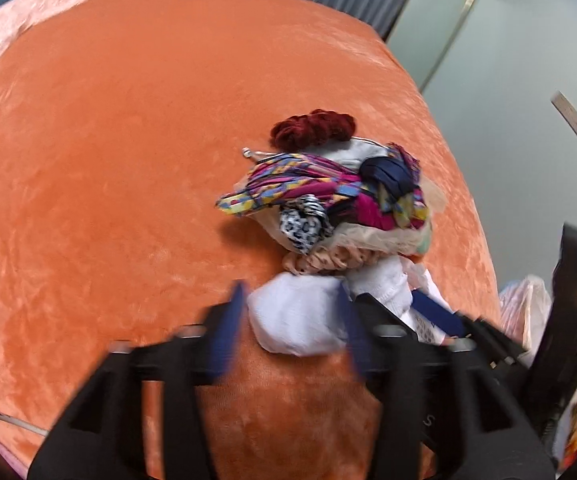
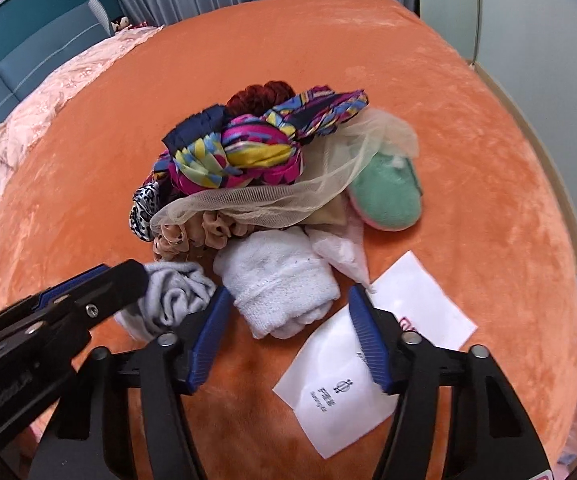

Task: Collect trash
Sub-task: 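Grasp a white sock with the left tool while the right tool grasps a grey sock, then carry both socks over the wastebasket and open both tools to drop them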

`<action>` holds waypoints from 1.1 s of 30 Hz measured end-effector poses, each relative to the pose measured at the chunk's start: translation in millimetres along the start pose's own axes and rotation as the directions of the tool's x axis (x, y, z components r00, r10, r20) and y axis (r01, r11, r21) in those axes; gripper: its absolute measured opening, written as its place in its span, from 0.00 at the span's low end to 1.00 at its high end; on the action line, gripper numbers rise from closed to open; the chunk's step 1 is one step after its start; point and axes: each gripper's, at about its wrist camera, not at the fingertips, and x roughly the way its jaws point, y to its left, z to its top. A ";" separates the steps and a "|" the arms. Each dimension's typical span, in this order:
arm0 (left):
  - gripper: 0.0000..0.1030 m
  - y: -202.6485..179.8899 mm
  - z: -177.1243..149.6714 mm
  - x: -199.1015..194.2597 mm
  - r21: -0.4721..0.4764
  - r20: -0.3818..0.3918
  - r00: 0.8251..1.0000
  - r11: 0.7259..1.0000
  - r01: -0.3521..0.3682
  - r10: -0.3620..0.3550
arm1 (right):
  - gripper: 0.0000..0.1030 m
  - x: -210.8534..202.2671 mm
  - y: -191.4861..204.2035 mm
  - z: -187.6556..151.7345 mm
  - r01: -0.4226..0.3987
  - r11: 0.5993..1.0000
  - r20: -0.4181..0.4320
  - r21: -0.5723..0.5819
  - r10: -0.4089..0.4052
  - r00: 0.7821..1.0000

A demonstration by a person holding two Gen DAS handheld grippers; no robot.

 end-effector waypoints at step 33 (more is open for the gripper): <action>0.31 -121.1 -13.6 -73.4 0.232 0.119 0.990 0.971 0.047 -0.076 | 0.30 -164.9 -85.3 -22.3 0.077 0.987 0.262 0.138 -0.111 0.959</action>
